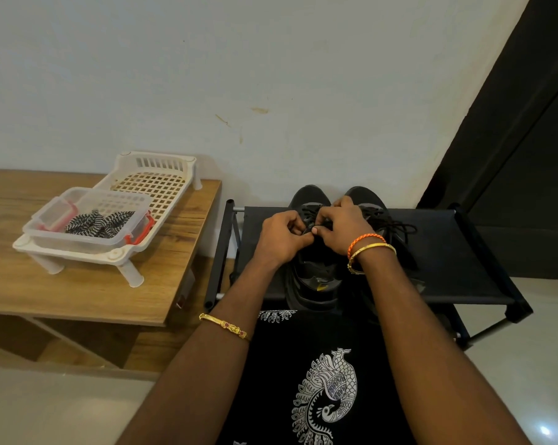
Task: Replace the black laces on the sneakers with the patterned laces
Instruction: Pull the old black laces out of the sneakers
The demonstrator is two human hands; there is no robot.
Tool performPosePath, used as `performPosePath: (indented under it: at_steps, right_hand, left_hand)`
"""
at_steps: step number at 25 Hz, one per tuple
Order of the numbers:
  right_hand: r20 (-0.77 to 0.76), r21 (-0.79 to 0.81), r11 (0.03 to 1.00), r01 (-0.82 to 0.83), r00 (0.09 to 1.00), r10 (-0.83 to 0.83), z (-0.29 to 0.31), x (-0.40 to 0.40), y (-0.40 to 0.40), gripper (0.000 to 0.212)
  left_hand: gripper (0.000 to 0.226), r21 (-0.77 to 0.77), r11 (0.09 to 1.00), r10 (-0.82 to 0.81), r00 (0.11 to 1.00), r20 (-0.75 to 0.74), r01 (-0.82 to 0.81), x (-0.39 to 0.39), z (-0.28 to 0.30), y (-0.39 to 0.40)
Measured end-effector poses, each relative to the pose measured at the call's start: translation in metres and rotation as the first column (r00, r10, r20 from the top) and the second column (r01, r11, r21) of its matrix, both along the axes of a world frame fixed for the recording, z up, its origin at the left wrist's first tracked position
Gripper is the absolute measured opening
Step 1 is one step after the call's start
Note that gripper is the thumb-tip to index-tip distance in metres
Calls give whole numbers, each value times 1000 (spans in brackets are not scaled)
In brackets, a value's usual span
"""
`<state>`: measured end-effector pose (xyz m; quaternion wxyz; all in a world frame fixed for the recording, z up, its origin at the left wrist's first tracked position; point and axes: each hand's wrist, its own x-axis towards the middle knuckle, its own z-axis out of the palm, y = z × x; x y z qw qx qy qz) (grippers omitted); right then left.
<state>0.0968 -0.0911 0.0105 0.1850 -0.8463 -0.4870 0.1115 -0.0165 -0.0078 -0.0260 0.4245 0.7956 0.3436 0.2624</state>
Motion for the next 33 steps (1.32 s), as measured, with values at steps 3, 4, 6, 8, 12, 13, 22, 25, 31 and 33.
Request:
performPosePath:
  at_steps: [3, 4, 6, 8, 12, 13, 22, 25, 31, 33]
  right_hand:
    - [-123, 109, 994, -7, 992, 20, 2, 0, -3, 2]
    - [-194, 183, 983, 15, 981, 21, 5, 2, -6, 6]
    - [-333, 287, 957, 53, 942, 48, 11, 6, -12, 11]
    - [-418, 313, 949, 38, 903, 102, 13, 6, -16, 14]
    - [-739, 520, 803, 291, 625, 253, 23, 6, -14, 27]
    - [-799, 534, 719, 444, 542, 259, 27, 11, -17, 28]
    - [-198, 450, 813, 370, 929, -313, 11, 27, -17, 42]
    - [-279, 320, 920, 225, 951, -136, 11, 18, -13, 19]
    - [-249, 163, 956, 244, 948, -199, -3, -1, -4, 9]
    - [-307, 173, 940, 294, 923, -232, -4, -1, -2, 12]
  left_hand:
    - [18, 12, 1000, 17, 1000, -8, -17, 2, -1, 1]
    - [19, 13, 1000, 24, 1000, -11, -24, 2, -1, 0]
    - [19, 14, 999, 38, 999, -13, -38, 3, 0, 0]
    - [18, 12, 999, 47, 999, -22, -47, 3, 0, -1]
    - [17, -69, 994, 81, 996, -35, -83, -1, 1, 2]
    - [17, -84, 993, 80, 996, -33, -82, -3, 2, 2]
    - [24, 66, 996, 77, 983, -164, -67, 2, 13, -5]
    - [24, 110, 992, 73, 982, -177, -54, 5, 17, -7]
    - [21, 127, 985, 130, 985, -111, -115, -1, 22, -6]
    - [25, 195, 976, 123, 982, -143, -93, -3, 23, -5]
